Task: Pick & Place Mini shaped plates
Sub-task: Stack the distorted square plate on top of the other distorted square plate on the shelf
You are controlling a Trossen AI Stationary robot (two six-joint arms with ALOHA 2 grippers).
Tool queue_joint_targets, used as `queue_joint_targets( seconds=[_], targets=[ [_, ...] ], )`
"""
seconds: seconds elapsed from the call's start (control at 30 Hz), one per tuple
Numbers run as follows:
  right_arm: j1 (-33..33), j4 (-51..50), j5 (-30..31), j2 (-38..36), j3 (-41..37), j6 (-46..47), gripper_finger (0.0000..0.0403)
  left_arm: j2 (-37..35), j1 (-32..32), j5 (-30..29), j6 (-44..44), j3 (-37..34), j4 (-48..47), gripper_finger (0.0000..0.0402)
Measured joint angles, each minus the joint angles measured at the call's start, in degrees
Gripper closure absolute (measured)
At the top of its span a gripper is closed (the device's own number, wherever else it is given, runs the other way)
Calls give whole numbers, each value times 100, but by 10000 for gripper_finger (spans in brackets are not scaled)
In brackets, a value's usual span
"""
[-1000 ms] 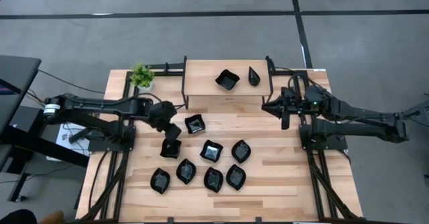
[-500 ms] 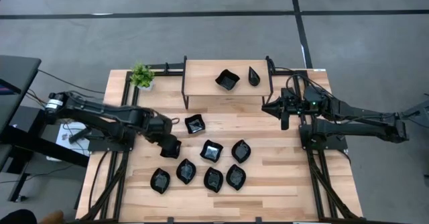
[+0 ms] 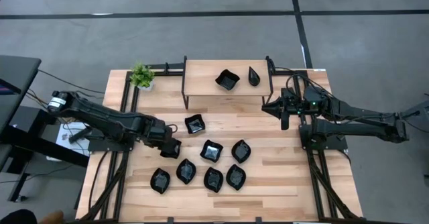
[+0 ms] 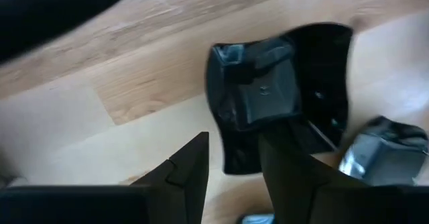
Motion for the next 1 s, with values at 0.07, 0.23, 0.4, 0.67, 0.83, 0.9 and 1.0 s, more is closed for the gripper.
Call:
queue_joint_targets(
  seconds=[0.07, 0.23, 0.4, 0.67, 0.83, 0.9, 1.0],
  targets=[
    [0, 3, 0, 0, 0, 1, 340, 131, 1, -2, -5, -37, 29, 270],
    [0, 6, 0, 0, 0, 39, 340, 472, 14, -5, -5, -54, 98, 270],
    [0, 7, 0, 0, 0, 44, 340, 757, 35, -17, 107, -54, 424, 270],
    [0, 15, 0, 0, 0, 50, 340, 1035, 33, -15, 126, -54, 592, 270],
    [0, 17, 0, 0, 0, 59, 340, 991, 33, -15, 126, -54, 609, 270],
    [0, 17, 0, 0, 0, 59, 339, 991, 33, -17, 126, -54, 625, 270],
    [0, 18, 0, 0, 0, 59, 339, 991, 33, -59, 126, -54, 636, 270]
  ],
)
